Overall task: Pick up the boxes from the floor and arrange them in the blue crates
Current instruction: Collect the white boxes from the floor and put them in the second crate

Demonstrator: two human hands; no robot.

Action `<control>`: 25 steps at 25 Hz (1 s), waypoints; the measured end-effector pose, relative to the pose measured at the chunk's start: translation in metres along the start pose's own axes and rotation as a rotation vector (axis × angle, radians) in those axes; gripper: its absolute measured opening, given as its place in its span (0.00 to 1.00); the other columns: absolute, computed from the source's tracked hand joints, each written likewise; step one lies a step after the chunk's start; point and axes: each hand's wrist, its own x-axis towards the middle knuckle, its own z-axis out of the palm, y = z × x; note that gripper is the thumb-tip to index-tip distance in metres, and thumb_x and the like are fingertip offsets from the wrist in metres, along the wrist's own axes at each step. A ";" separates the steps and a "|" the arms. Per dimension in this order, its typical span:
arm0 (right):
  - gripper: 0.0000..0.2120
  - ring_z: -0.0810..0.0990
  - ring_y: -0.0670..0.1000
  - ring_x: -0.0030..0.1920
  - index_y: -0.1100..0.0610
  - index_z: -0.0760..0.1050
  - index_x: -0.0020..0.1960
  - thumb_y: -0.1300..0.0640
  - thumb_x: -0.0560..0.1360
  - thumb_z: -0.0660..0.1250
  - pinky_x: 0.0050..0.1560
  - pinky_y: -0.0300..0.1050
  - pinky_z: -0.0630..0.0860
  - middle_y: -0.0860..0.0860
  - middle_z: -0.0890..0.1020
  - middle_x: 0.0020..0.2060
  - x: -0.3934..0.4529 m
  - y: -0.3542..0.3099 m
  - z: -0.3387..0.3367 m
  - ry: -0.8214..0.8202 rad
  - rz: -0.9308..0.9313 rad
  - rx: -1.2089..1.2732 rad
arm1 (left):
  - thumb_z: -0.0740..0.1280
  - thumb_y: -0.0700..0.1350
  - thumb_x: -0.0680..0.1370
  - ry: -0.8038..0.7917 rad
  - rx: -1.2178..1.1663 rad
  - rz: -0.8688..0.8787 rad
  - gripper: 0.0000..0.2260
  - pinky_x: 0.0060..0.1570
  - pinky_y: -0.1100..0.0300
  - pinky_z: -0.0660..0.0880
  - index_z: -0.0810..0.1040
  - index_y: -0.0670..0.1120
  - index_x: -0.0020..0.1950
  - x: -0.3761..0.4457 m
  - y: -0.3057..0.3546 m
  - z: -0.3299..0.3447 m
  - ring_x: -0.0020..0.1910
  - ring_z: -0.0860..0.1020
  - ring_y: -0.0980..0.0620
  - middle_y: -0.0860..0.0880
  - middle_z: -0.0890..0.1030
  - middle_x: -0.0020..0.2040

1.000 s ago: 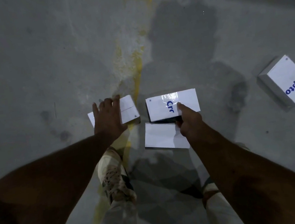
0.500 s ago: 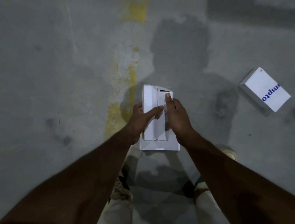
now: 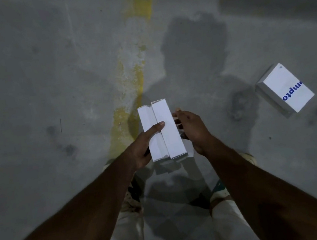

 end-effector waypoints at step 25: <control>0.24 0.80 0.57 0.60 0.50 0.71 0.70 0.49 0.75 0.68 0.59 0.58 0.78 0.55 0.80 0.64 -0.035 0.050 -0.108 -0.117 -0.019 0.402 | 0.73 0.56 0.72 -0.003 0.298 0.113 0.28 0.62 0.41 0.77 0.74 0.49 0.70 0.001 0.027 0.055 0.61 0.81 0.40 0.43 0.83 0.63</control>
